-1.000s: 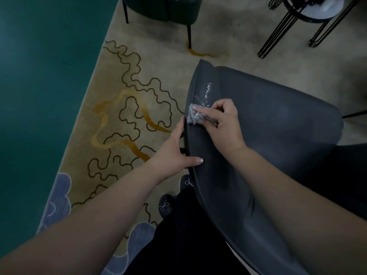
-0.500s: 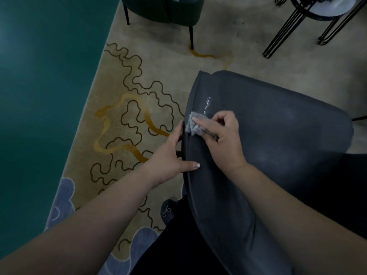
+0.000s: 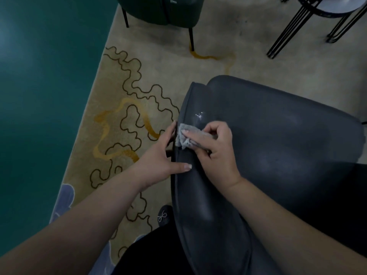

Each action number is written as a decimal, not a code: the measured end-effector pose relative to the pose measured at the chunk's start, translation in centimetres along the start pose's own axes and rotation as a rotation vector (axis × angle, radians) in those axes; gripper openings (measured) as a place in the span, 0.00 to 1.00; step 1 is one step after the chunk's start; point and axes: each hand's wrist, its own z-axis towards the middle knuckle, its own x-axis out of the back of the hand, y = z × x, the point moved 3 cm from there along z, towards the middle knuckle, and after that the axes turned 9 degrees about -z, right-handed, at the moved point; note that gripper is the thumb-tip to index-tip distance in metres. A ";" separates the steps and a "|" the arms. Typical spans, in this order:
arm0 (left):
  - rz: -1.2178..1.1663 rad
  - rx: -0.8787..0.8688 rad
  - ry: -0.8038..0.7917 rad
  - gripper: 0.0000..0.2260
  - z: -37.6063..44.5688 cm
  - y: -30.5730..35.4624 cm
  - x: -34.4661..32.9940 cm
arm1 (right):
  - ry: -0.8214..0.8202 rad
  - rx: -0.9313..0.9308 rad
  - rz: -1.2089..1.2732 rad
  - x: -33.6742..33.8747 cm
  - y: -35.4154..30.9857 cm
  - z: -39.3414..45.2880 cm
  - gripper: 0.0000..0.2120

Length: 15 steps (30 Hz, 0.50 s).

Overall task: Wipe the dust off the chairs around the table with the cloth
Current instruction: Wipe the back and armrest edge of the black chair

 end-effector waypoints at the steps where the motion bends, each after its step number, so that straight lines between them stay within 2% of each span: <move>1: -0.002 -0.004 0.004 0.49 0.2 0.0 0.0 | 0.008 0.005 -0.004 -0.1 0.2 0.5 0.20; 5: 0.032 -0.054 0.031 0.43 0.7 0.2 -0.2 | 0.092 -0.053 -0.006 -0.6 1.0 4.0 0.18; 8: 0.084 -0.085 0.066 0.39 1.0 0.6 -0.2 | 0.113 -0.088 0.017 -0.7 1.1 3.3 0.20; 12: 0.131 -0.080 0.067 0.41 1.0 1.1 0.0 | 0.093 -0.058 0.053 -0.5 1.0 0.4 0.25; 15: 0.132 -0.074 0.054 0.41 1.2 1.2 0.0 | 0.113 -0.085 0.067 -0.8 1.5 2.9 0.24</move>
